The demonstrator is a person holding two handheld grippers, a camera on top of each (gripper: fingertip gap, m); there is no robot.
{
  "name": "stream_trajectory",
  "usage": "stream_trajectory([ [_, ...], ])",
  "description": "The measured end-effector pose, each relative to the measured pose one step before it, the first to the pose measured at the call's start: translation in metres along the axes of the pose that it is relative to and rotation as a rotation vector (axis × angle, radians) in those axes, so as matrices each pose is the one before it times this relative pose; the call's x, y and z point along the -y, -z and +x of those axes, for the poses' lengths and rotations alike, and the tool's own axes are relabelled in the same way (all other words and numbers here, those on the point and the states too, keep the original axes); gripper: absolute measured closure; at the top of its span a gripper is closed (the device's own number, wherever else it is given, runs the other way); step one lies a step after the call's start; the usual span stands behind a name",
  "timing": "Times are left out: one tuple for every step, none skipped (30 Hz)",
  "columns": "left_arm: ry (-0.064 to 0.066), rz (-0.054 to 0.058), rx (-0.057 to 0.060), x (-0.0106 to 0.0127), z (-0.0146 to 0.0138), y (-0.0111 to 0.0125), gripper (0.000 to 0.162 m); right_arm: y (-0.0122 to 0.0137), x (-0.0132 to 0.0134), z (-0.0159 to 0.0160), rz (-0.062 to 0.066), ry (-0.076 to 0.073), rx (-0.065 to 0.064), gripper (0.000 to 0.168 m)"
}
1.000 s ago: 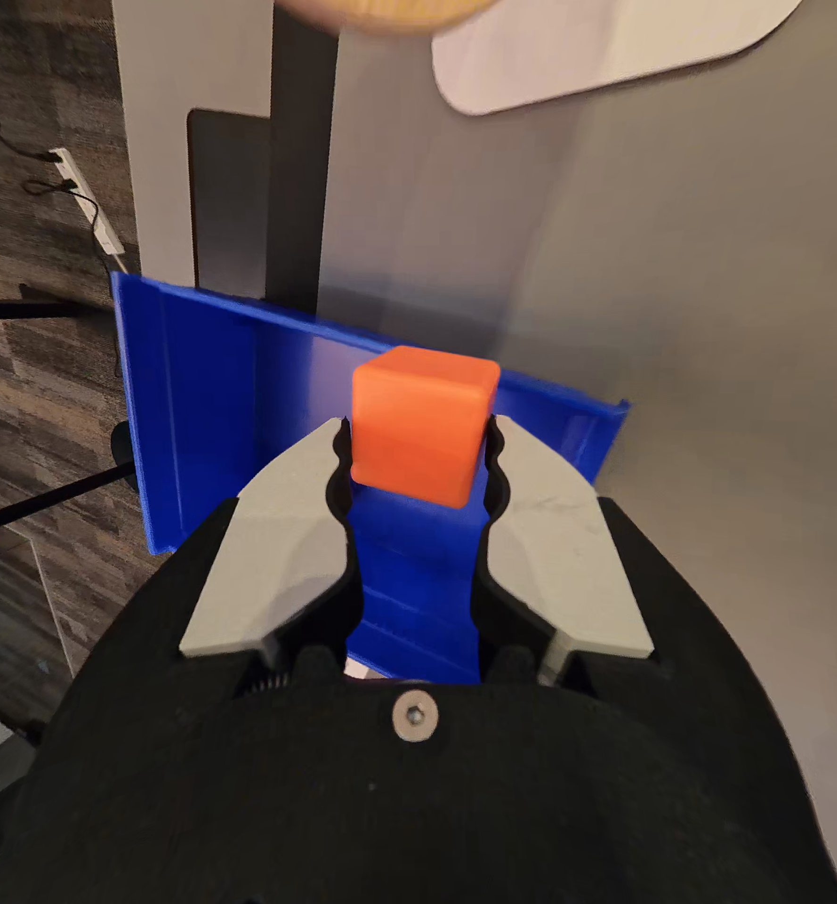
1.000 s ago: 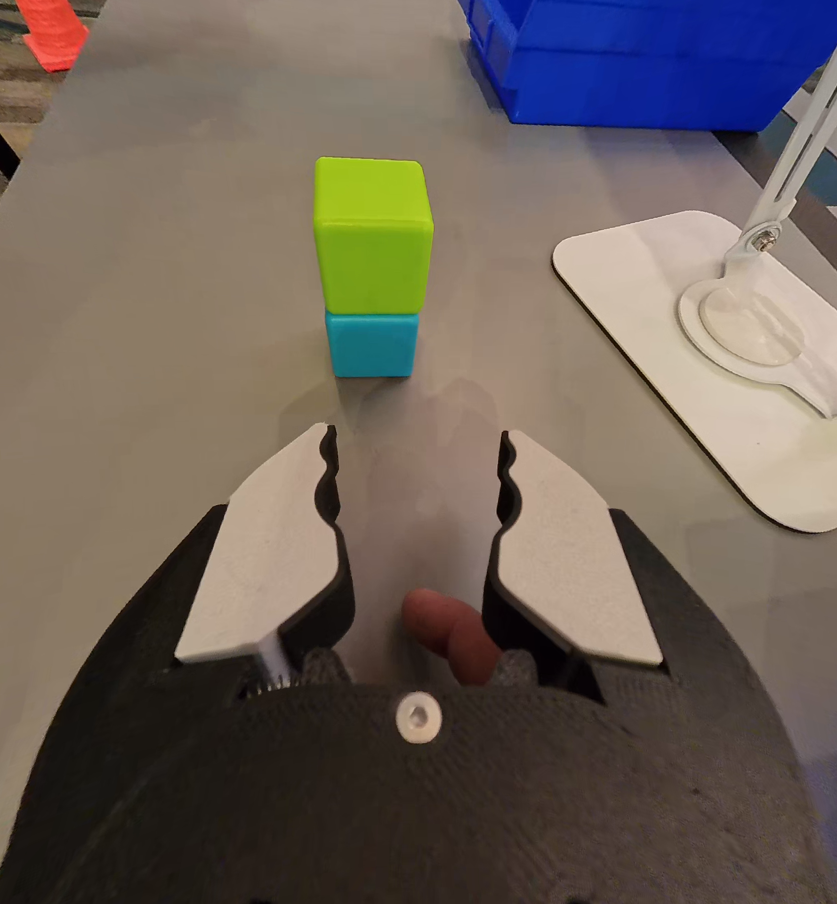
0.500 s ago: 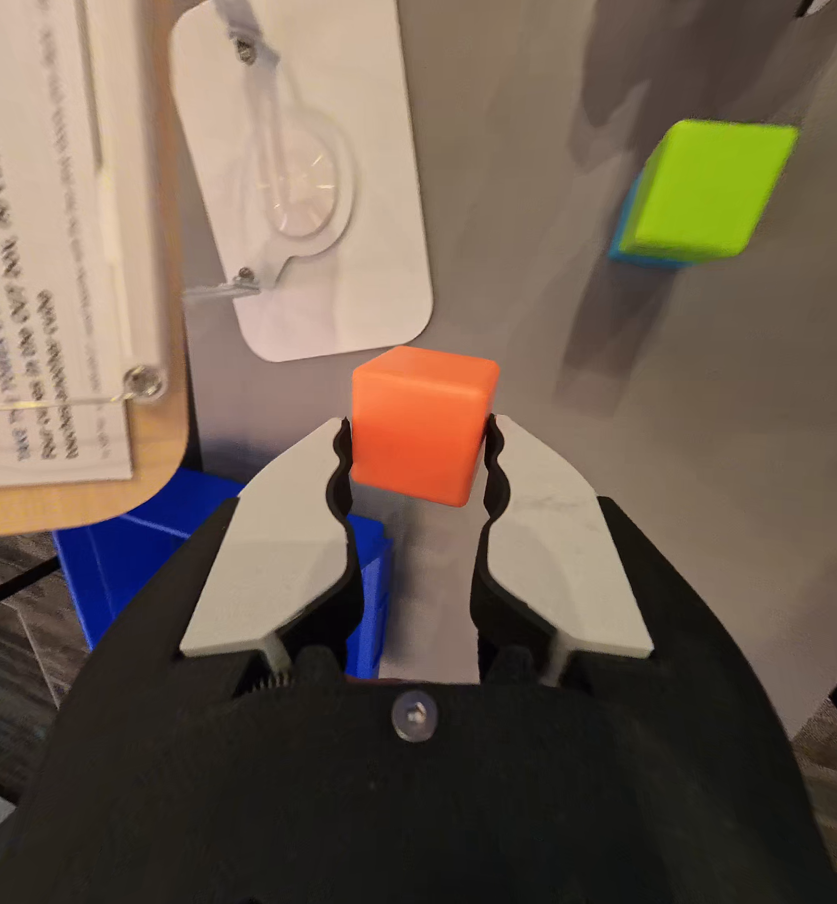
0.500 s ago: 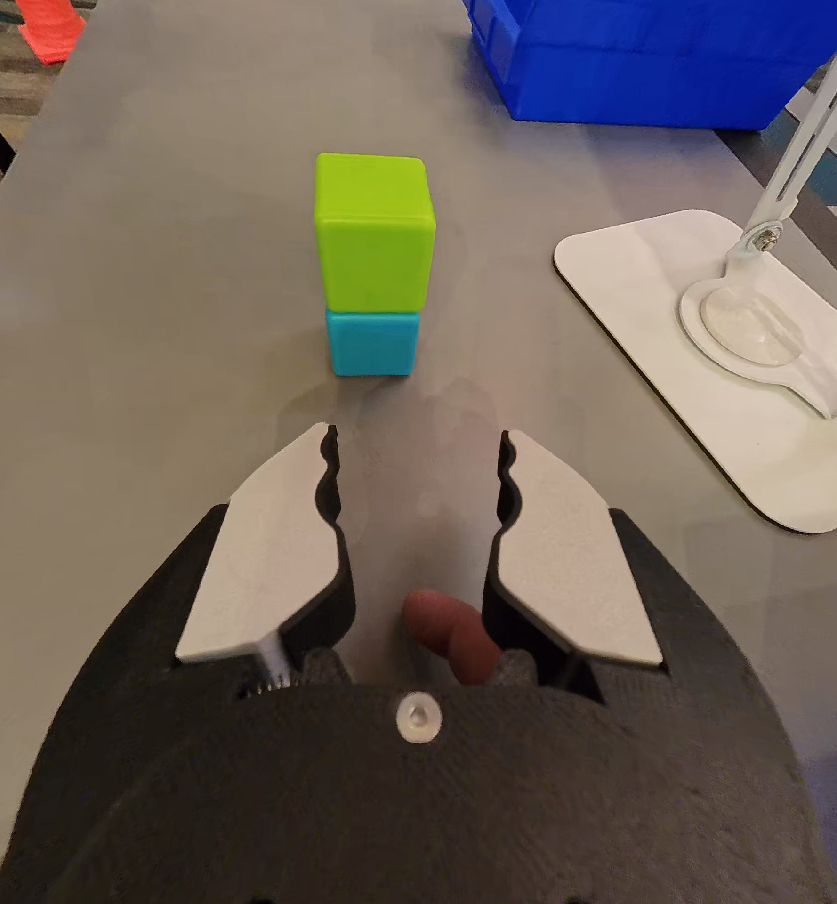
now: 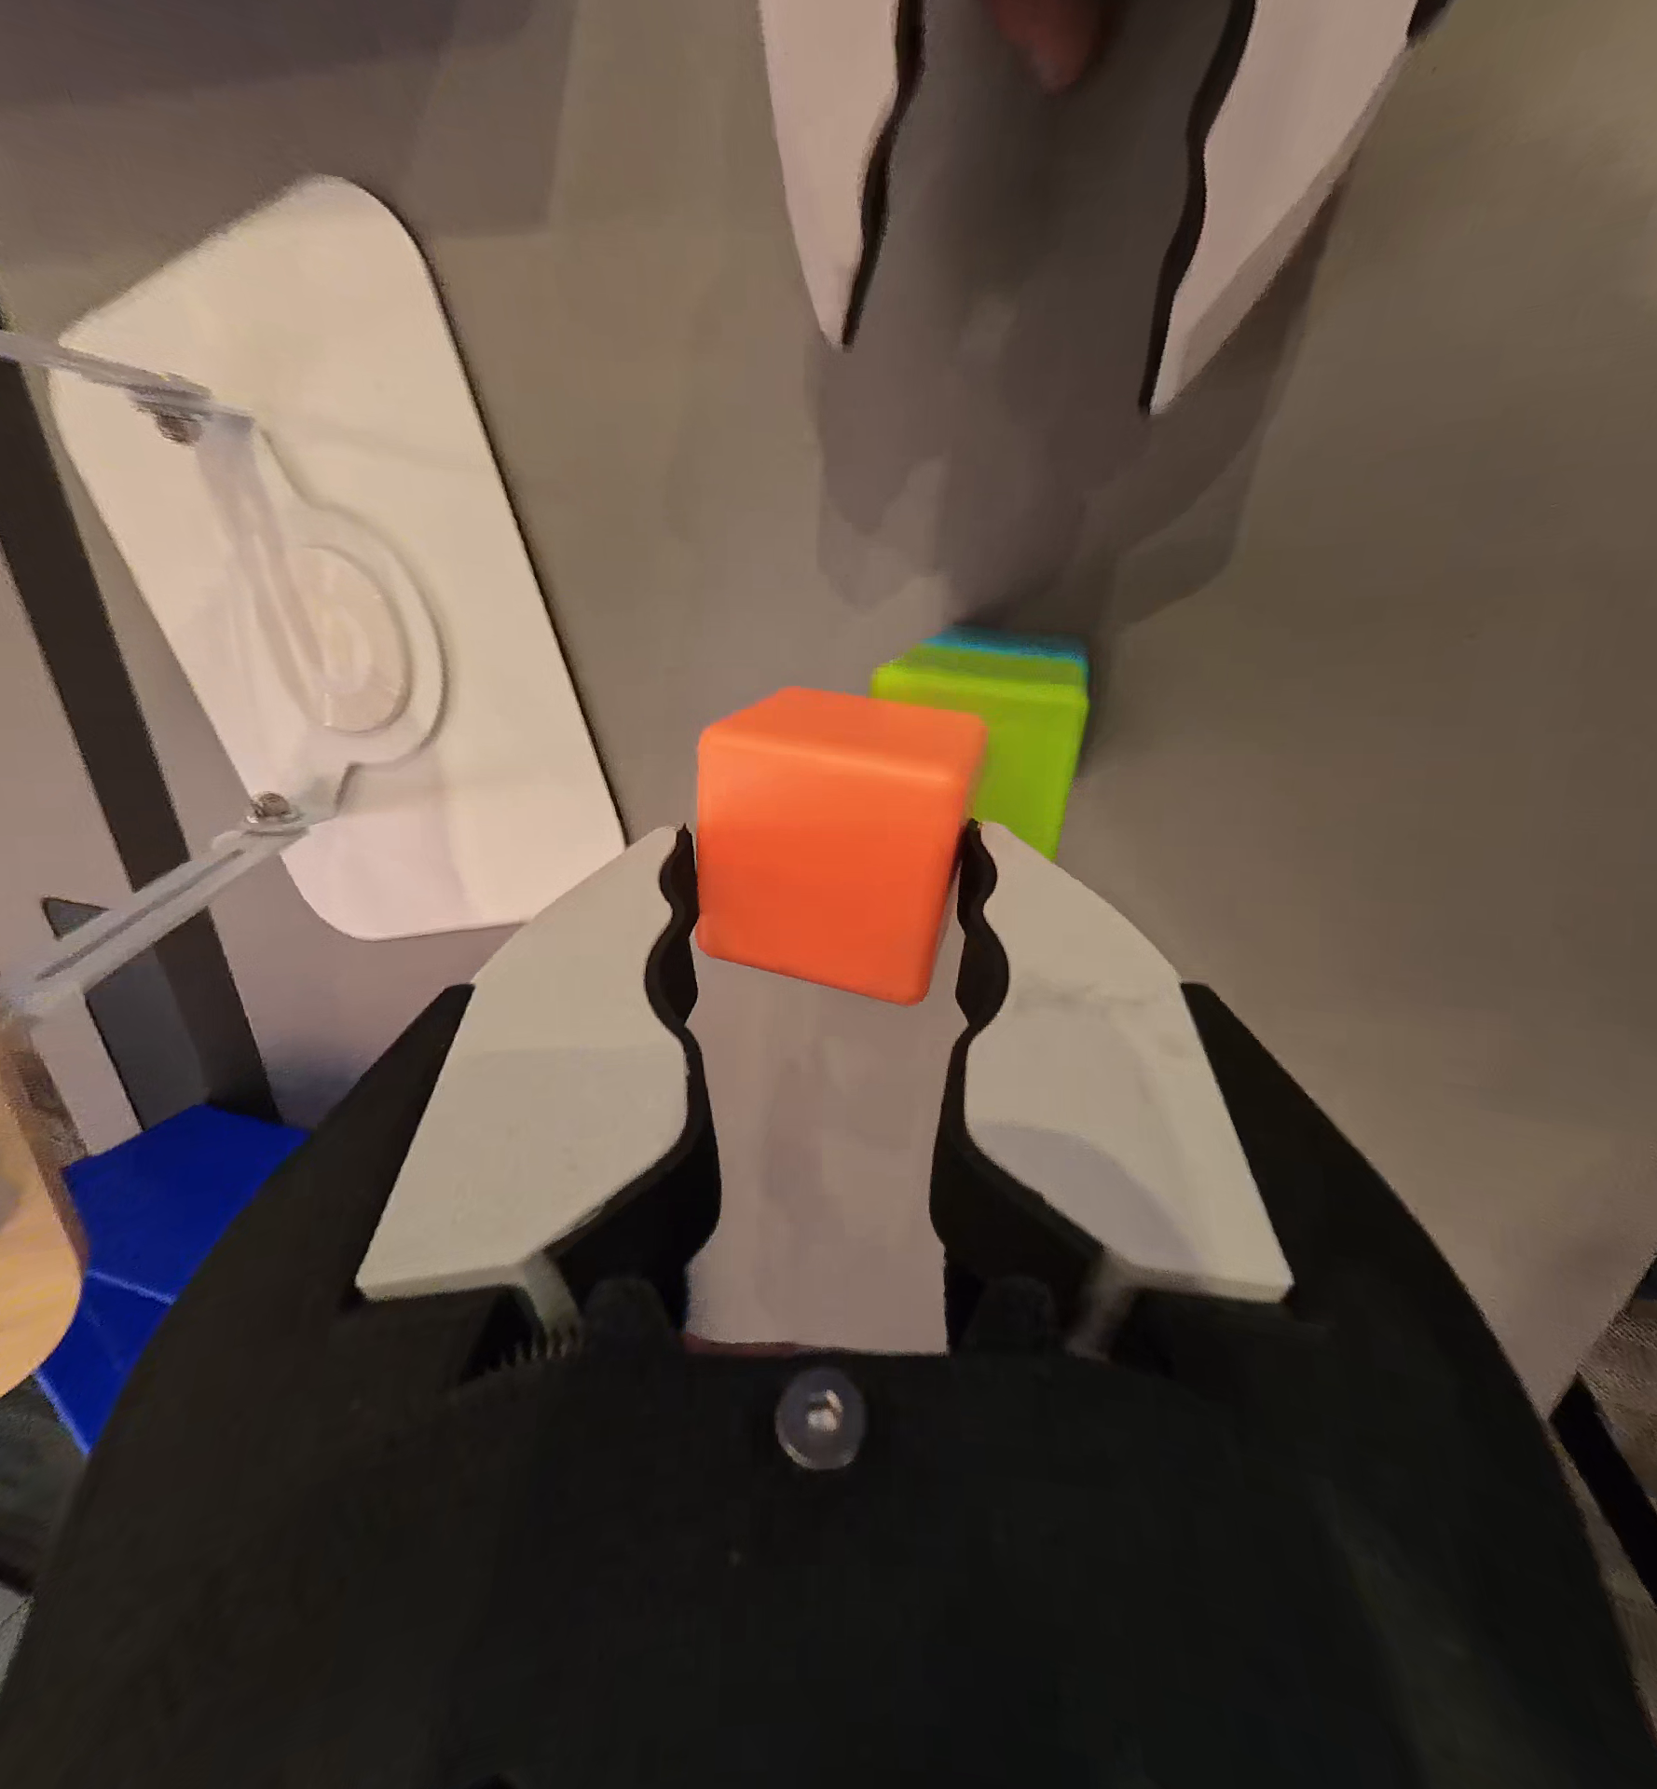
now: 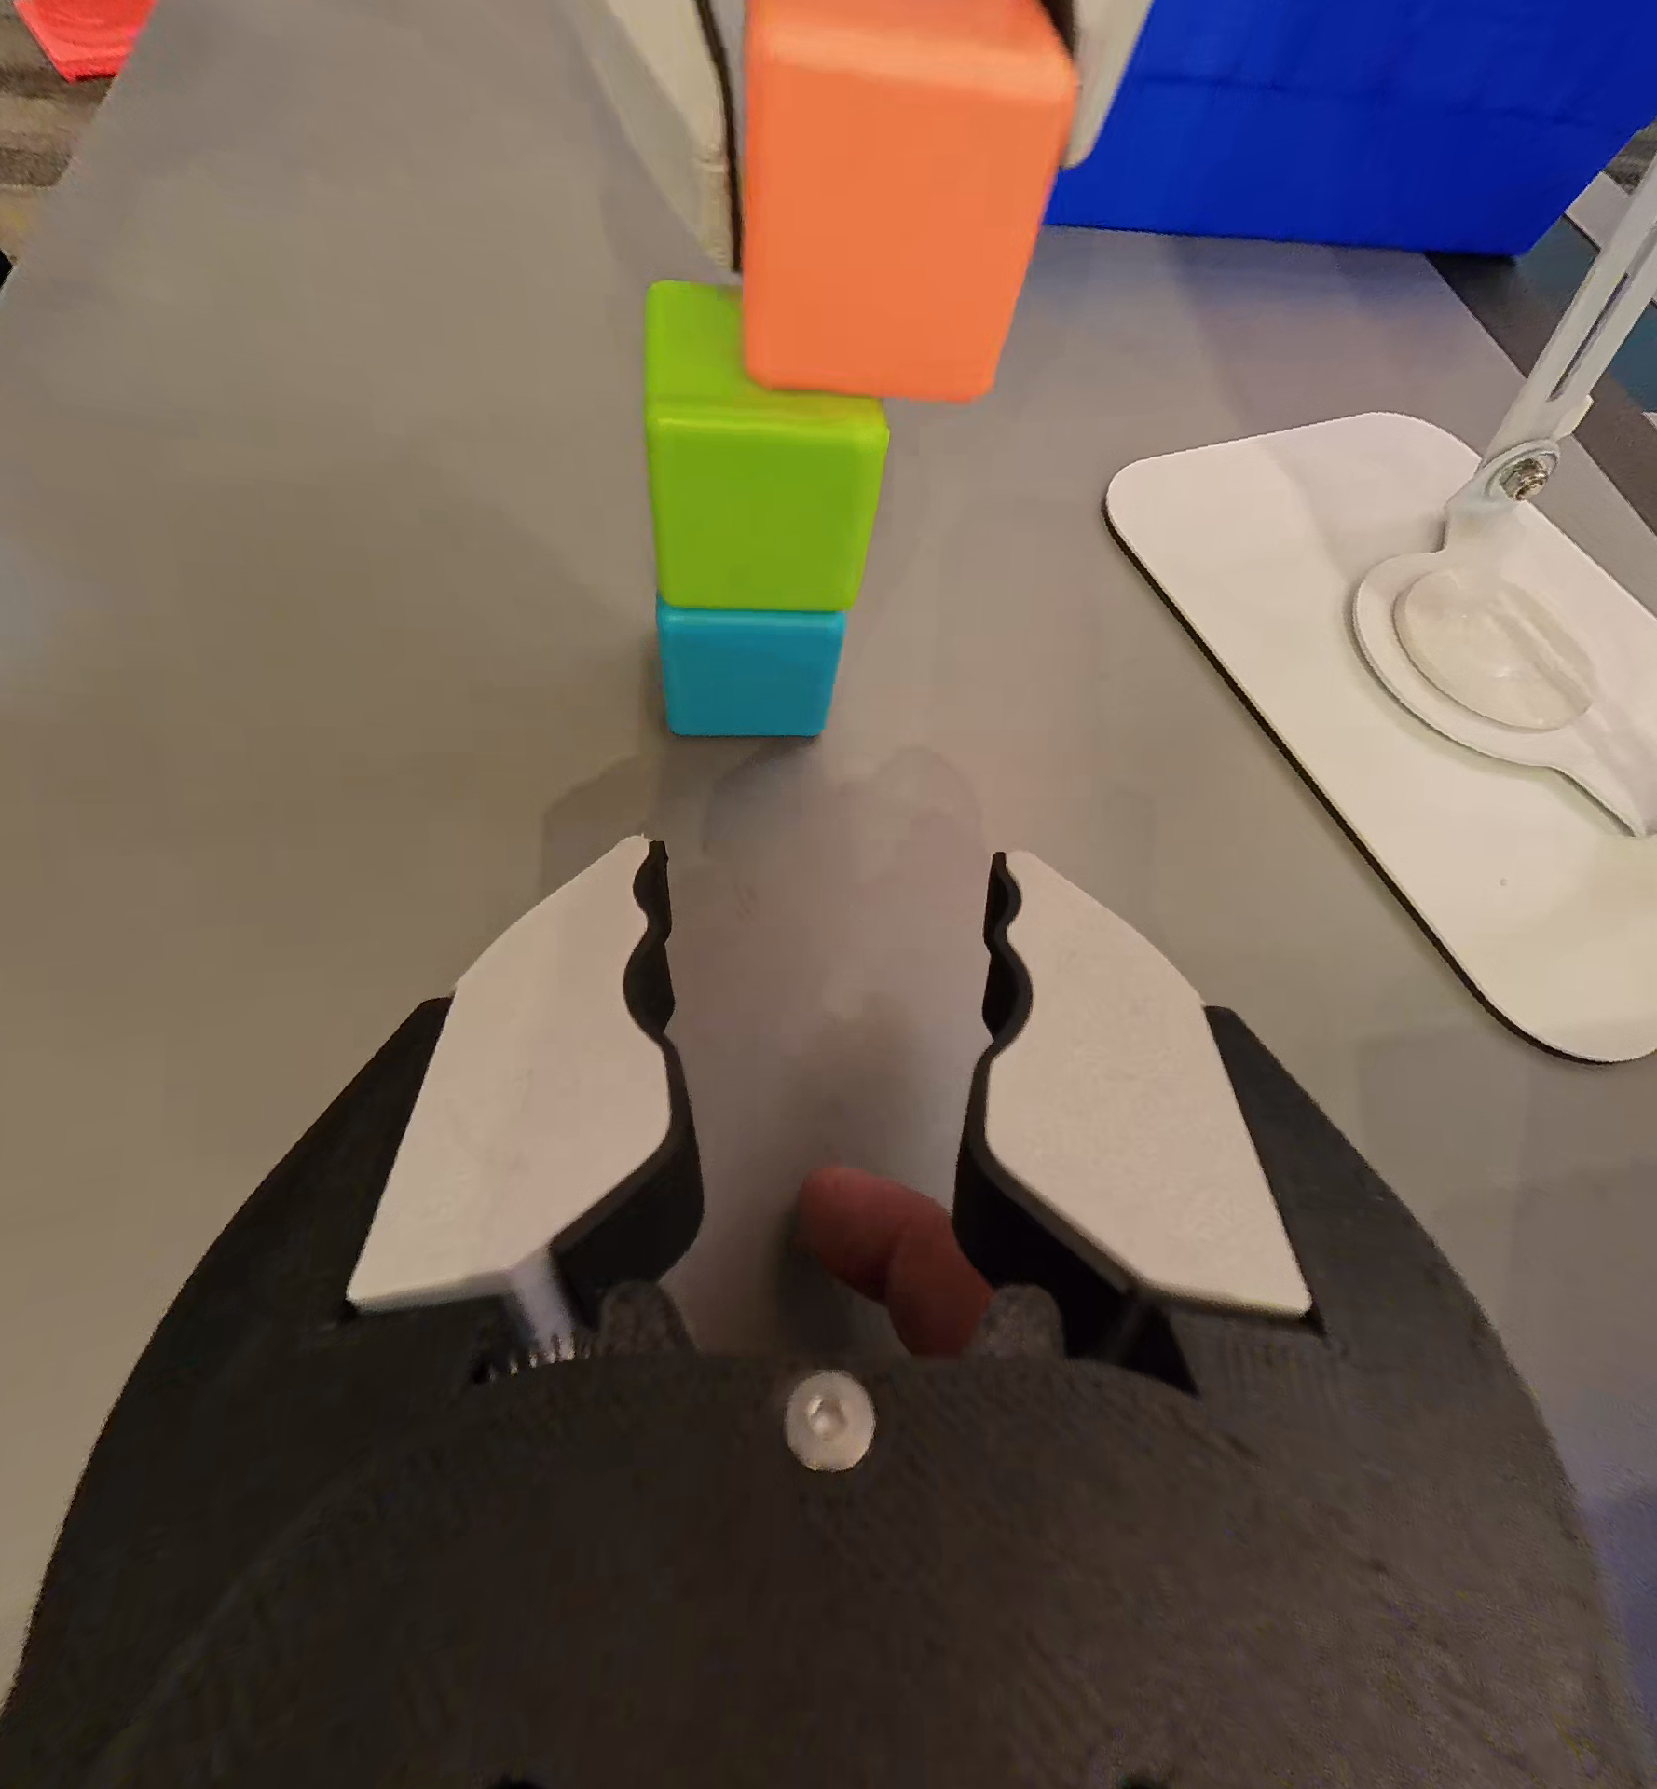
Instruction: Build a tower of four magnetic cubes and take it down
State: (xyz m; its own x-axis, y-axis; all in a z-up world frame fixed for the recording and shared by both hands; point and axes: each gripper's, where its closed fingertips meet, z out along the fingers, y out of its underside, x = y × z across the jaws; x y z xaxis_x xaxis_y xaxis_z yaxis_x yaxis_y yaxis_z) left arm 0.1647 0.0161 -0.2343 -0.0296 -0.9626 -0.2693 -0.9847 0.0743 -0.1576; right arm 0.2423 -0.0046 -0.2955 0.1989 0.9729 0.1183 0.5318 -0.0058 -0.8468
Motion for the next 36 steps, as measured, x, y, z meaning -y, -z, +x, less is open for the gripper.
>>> stream_trajectory([
  [0.0174, 0.0205, -0.0069, 0.00312, 0.00183, -0.00011, 0.11, -0.00005, -0.00031, -0.00031, -0.0023, 0.004, -0.0006, 0.105],
  [-0.0014, 0.0204, -0.0011, 0.00257, 0.00185, 0.00003, 0.11, -0.00009, 0.0, -0.00006, -0.0008, 0.001, 0.0, 0.105],
  [-0.0049, 0.003, 0.0086, 0.00007, 0.00036, 0.00004, 0.11, -0.00014, -0.00012, -0.00011, -0.0011, 0.0001, 0.0005, 0.105],
  [-0.0016, 0.0023, 0.0064, 0.00007, 0.00014, 0.00009, 0.11, 0.00003, -0.00005, -0.00003, -0.0004, 0.0001, 0.0003, 0.105],
  [0.0046, 0.0046, 0.0022, 0.00025, 0.0001, -0.00002, 0.111, -0.00002, 0.0, 0.00002, 0.0, -0.0004, 0.0004, 0.105],
  [-0.0069, 0.0076, 0.0047, 0.00054, 0.00032, 0.00009, 0.11, 0.00002, 0.00002, 0.00005, 0.0005, -0.0007, 0.0001, 0.105],
  [-0.0098, -0.0002, 0.0092, -0.00006, 0.00069, 0.00049, 0.11, 0.00007, 0.00015, 0.00004, 0.0009, -0.0003, -0.0002, 0.105],
  [-0.0035, -0.0024, 0.0076, 0.00019, 0.00171, 0.00066, 0.11, 0.00004, -0.00001, 0.00009, 0.0003, -0.0004, 0.0, 0.105],
  [0.004, -0.0027, -0.0023, 0.00018, 0.00296, 0.00084, 0.111, -0.00003, 0.00001, 0.00006, 0.0, -0.0005, 0.0, 0.105],
  [0.0054, 0.0016, -0.0002, 0.00051, 0.00229, 0.00052, 0.111, 0.00003, -0.00003, 0.00011, 0.0002, -0.0009, 0.0003, 0.105],
  [0.0049, -0.0036, 0.0041, -0.00041, 0.00092, 0.00038, 0.11, -0.00004, -0.00002, 0.00002, -0.0001, -0.0011, 0.0007, 0.105],
  [0.0088, -0.0036, -0.0035, -0.0004, 0.00153, 0.0005, 0.11, -0.00002, 0.0, 0.00002, 0.0, -0.0004, 0.0004, 0.105],
  [0.0009, 0.0001, -0.0059, -0.00019, 0.00176, 0.00044, 0.11, -0.00001, 0.00001, -0.00001, 0.0001, -0.0001, 0.0, 0.105],
  [0.0009, 0.0011, -0.0045, -0.0003, 0.00122, 0.0002, 0.11, 0.00008, 0.00009, 0.0001, 0.0004, -0.0004, 0.0, 0.105],
  [0.0094, 0.0014, -0.0016, -0.00044, 0.00009, -0.00009, 0.11, 0.00003, 0.00005, 0.00001, 0.0008, -0.0005, -0.0002, 0.105],
  [-0.0009, 0.0076, 0.0011, 0.00024, -0.00014, -0.00024, 0.11, 0.00004, -0.00003, 0.00013, 0.0002, -0.0004, -0.0003, 0.105],
  [-0.0201, 0.0038, 0.0022, -0.00024, 0.00032, 0.00009, 0.11, -0.00002, -0.00002, -0.00007, -0.0006, 0.0005, -0.0001, 0.105],
  [0.0019, 0.0013, 0.0009, 0.00009, -0.00001, 0.00002, 0.11, -0.00012, -0.00008, -0.00013, -0.0007, 0.0014, -0.0001, 0.105],
  [0.0039, 0.0102, 0.0058, 0.0011, -0.00034, -0.00041, 0.109, -0.00012, -0.00008, -0.00012, -0.0008, 0.0013, -0.0003, 0.105],
  [0.0032, 0.0063, 0.0059, -0.00002, -0.00022, -0.00132, 0.108, -0.00001, -0.00004, -0.00002, -0.0007, 0.0011, -0.0001, 0.105],
  [0.0089, -0.0135, 0.0015, -0.00259, 0.00015, -0.00269, 0.098, -0.00005, -0.0001, -0.00015, -0.0005, 0.0012, 0.0001, 0.105],
  [0.0074, -0.008, 0.0051, -0.00195, -0.00057, -0.00193, 0.087, -0.00012, -0.00007, -0.00012, -0.0007, 0.0012, -0.0003, 0.105],
  [0.0011, 0.0004, -0.0059, -0.00123, 0.00066, -0.00021, 0.086, 0.00001, -0.00004, -0.00008, -0.0007, 0.0014, -0.0003, 0.105],
  [0.0104, 0.0156, 0.0055, 0.00092, -0.00185, 0.00148, 0.081, -0.0001, -0.00006, -0.00009, -0.0002, 0.0006, 0.0, 0.105],
  [0.0121, 0.0194, 0.0014, 0.00169, -0.00195, 0.00321, 0.078, 0.00006, -0.00002, -0.00003, 0.0003, -0.0002, 0.0003, 0.105],
  [0.0059, 0.0075, -0.0073, 0.00022, -0.00082, 0.00399, 0.076, 0.00007, 0.0001, 0.00005, 0.0006, -0.0004, 0.0004, 0.105],
  [0.0032, 0.0136, 0.0035, 0.00088, -0.00203, 0.00484, 0.075, -0.00001, 0.00007, 0.0, 0.001, -0.0008, 0.0005, 0.105],
  [-0.002, 0.0128, 0.012, 0.00028, -0.00284, 0.00552, 0.071, 0.00012, 0.00011, 0.00003, 0.001, -0.0009, 0.0005, 0.105],
  [-0.0026, 0.0061, 0.0066, -0.00168, -0.0028, 0.00619, 0.07, 0.00005, 0.0, 0.0, 0.0004, -0.0002, 0.0001, 0.105],
  [0.0072, 0.0153, 0.01, -0.00223, -0.0044, 0.00696, 0.07, 0.00001, -0.00002, 0.00002, -0.0001, 0.0004, 0.0, 0.105],
  [0.0137, 0.0163, 0.0147, -0.00365, -0.00638, 0.00759, 0.073, -0.00005, 0.00003, -0.00011, -0.0002, 0.0004, 0.0001, 0.105],
  [0.0073, 0.002, 0.007, -0.00697, -0.00706, 0.0075, 0.075, -0.00002, -0.00001, 0.00005, 0.0, -0.0004, 0.0001, 0.105],
  [0.0179, -0.0085, 0.0337, -0.01039, -0.01333, 0.00722, 0.077, 0.00009, 0.00009, 0.00014, 0.0009, -0.0018, 0.0006, 0.105],
  [0.0316, -0.0049, 0.0396, -0.01109, -0.01619, 0.00687, 0.077, 0.0001, 0.00013, 0.00021, 0.0016, -0.0024, 0.0006, 0.105],
  [0.0299, -0.0015, 0.0147, -0.01074, -0.01305, 0.00657, 0.079, 0.00012, 0.00008, 0.00009, 0.0008, -0.0015, 0.0004, 0.105],
  [0.0202, -0.0077, 0.036, -0.0116, -0.01625, 0.00662, 0.081, -0.00001, -0.00002, 0.00003, -0.0001, -0.0004, 0.0003, 0.105],
])
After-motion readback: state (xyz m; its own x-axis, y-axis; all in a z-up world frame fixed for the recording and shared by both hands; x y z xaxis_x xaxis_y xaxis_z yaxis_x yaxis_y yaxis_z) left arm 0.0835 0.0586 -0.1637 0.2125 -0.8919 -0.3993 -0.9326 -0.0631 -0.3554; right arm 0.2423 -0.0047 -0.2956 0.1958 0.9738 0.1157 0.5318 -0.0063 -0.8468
